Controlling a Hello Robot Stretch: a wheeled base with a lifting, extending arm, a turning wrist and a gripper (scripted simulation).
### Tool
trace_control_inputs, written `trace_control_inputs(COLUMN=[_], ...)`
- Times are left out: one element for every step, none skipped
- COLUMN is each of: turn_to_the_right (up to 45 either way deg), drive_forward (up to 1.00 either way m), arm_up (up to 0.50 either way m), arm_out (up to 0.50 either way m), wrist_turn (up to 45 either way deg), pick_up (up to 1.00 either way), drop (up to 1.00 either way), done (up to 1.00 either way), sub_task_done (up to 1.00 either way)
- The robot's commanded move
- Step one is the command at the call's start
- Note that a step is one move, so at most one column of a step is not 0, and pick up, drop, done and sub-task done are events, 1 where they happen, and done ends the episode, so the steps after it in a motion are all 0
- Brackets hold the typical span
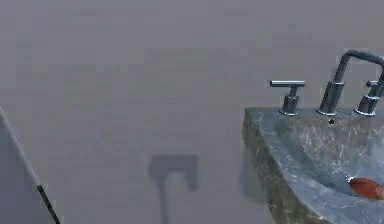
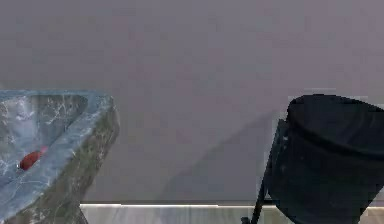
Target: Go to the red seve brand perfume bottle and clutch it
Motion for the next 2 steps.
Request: trace_control_inputs(turn_to_the_right=[-39.0,-6.0], drive_forward=[0.00,0.00], arm_up=[0.00,0.00], arm_out=[0.00,0.00], wrist_turn=[0.0,0.0], pick_up=[0.00,0.00], drop=[0.00,0.00], done=[0.00,0.00], sub_task_done=[0.00,0.00])
